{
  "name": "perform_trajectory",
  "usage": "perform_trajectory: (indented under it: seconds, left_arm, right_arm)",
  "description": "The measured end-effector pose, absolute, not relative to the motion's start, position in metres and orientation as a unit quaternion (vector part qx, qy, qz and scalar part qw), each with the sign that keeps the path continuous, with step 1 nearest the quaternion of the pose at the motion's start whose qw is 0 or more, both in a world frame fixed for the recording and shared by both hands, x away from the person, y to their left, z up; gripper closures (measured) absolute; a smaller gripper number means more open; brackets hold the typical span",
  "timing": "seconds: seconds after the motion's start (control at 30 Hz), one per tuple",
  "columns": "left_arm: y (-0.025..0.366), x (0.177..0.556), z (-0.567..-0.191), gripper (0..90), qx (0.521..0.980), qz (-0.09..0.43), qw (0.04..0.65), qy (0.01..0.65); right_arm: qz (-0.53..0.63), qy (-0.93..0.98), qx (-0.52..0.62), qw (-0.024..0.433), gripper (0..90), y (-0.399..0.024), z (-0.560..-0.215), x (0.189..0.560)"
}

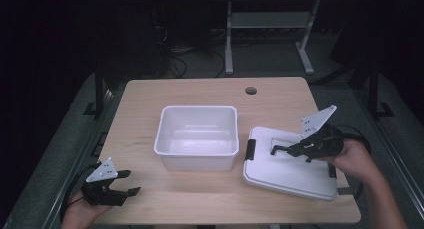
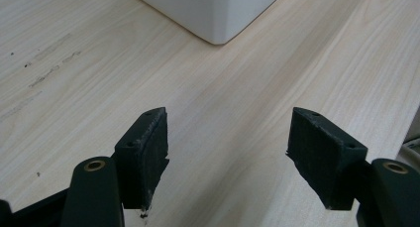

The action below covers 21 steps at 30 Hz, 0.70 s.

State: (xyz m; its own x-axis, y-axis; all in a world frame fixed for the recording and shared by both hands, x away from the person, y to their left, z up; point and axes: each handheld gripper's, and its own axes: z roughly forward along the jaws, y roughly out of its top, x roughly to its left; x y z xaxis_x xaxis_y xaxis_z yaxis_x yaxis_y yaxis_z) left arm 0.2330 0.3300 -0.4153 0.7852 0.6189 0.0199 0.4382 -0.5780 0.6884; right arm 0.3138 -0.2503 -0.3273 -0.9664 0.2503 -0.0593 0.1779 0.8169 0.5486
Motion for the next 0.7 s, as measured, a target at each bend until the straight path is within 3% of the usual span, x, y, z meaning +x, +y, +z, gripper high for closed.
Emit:
perform_trajectory:
  seconds: [0.7]
  left_arm:
    - [0.331, 0.235, -0.415, 31.9, 0.878, 0.129, 0.348, 0.303]
  right_arm:
    - [0.282, 0.951, 0.100, 0.079, 84.1, -0.250, -0.288, 0.314]
